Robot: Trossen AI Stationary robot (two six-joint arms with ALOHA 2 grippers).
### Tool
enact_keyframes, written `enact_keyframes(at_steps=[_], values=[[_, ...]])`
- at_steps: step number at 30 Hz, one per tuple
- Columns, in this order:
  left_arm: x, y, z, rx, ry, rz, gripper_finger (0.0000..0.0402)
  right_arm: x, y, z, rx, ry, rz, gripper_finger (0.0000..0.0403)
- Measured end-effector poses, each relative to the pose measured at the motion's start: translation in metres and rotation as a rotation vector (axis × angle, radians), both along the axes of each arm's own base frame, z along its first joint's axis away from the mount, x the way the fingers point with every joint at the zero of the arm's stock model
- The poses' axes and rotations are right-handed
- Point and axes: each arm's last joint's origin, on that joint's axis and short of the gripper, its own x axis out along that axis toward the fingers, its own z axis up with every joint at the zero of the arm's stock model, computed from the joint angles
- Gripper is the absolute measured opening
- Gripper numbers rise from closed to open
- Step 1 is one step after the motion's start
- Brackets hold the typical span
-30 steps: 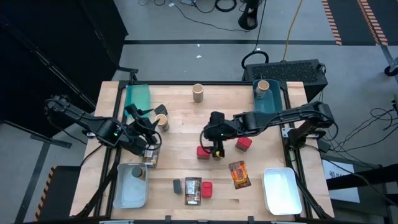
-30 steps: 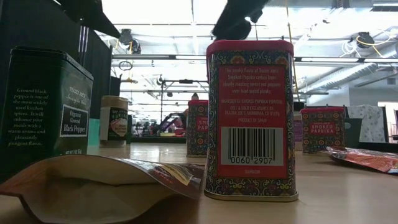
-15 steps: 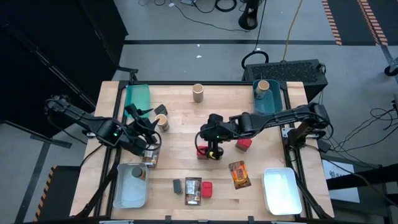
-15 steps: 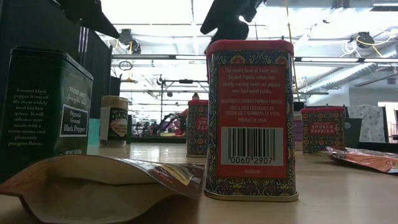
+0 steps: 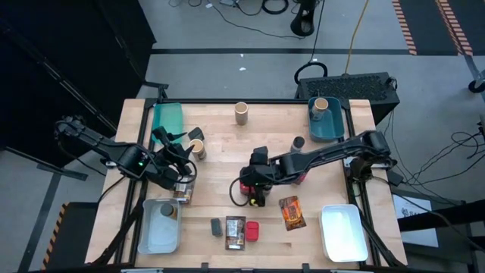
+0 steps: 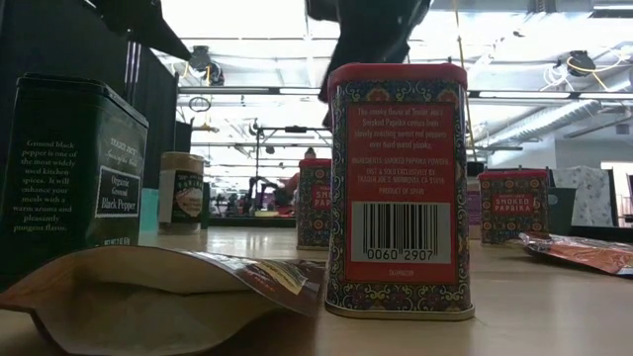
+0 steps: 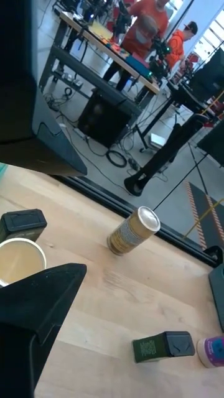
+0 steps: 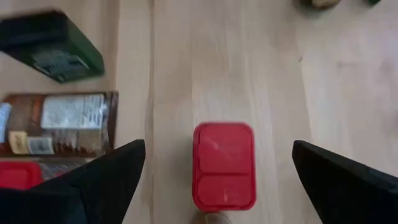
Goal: Sort spices by type
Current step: Put the top left red seasoning can into the white bin
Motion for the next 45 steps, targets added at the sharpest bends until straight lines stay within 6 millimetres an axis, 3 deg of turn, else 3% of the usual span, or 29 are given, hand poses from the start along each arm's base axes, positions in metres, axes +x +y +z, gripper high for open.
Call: enact_keyframes(at_steps=[9,20,24,29,41,45], values=[[0.000,0.000,0.000,-0.002,-0.004,0.000,0.0244,0.005,0.000,-0.013,-0.038,0.030,-0.014,0.0393],[0.000,0.000,0.000,-0.002,-0.003,0.000,0.0244,0.014,0.001,-0.048,-0.105,0.128,0.008,0.0393],[0.000,0.000,0.000,-0.002,-0.003,0.000,0.0244,0.014,0.001,-0.049,-0.093,0.130,0.015,0.0389],[0.000,0.000,0.000,-0.002,-0.003,0.000,0.0244,0.015,0.002,-0.049,-0.086,0.125,0.017,0.0350],[0.000,0.000,0.000,-0.002,-0.003,-0.001,0.0244,0.018,-0.005,-0.047,-0.033,0.106,-0.004,0.0201],[0.000,0.000,0.000,-0.001,-0.003,0.000,0.0244,0.020,-0.005,-0.046,-0.016,0.086,0.001,0.0189]])
